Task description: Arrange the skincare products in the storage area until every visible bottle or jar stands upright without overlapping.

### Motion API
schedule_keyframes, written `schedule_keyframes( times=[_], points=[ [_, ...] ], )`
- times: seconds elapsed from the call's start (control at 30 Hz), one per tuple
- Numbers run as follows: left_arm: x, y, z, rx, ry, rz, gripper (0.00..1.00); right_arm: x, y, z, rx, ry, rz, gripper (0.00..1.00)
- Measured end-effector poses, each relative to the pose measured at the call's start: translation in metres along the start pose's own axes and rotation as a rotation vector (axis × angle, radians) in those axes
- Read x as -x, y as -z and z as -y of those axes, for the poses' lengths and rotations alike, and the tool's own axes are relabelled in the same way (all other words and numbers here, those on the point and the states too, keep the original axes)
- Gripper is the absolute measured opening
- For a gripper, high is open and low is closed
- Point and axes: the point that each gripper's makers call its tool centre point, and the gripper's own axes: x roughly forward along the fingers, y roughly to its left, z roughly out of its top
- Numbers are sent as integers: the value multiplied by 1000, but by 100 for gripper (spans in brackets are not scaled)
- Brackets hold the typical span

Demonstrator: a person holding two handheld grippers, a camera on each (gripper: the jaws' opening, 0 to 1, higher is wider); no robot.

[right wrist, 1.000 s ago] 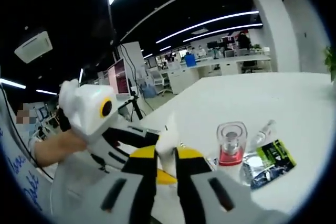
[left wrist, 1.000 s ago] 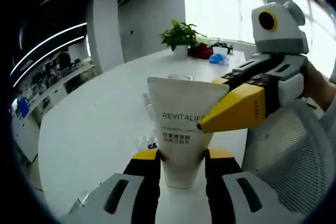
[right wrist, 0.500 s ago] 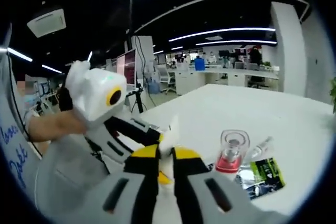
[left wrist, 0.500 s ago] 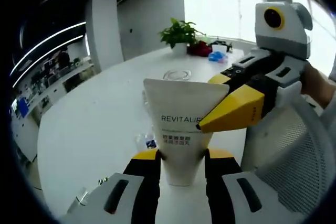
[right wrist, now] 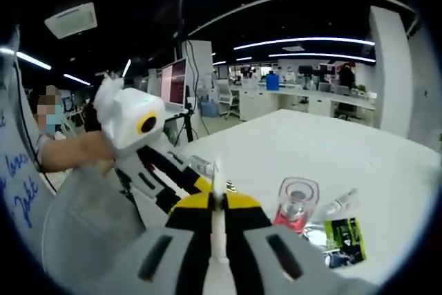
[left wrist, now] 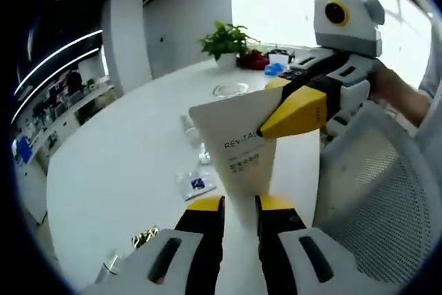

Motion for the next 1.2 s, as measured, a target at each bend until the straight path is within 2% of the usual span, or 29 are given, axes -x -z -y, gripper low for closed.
schedule_keyframes(
  times=[0.13,0.17,0.2,0.27,0.33,0.4,0.53,0.87,0.93,1.2],
  points=[
    [5,-5,-1,-5,40,28,22,5,2,-3,10,-41,5,5],
    [6,-8,-1,-13,49,43,22,6,2,-2,13,-46,6,5],
    [7,-10,0,-27,67,55,22,7,3,-6,25,-82,8,5],
    [8,-16,3,-11,105,81,21,7,3,-8,39,-107,11,5],
    [5,-15,4,-5,127,73,22,8,3,-7,49,-129,7,5],
    [2,-15,7,-39,147,70,23,9,3,-8,73,-158,2,5],
    [-4,-14,14,-55,197,65,23,10,3,-10,97,-212,-10,5],
    [-17,-2,21,-131,241,23,22,9,3,-10,101,-298,-21,5],
    [-19,2,24,-131,258,13,19,8,3,-11,104,-301,-25,5],
    [-19,0,22,-112,241,36,17,8,3,-8,117,-257,-7,8]
  ],
)
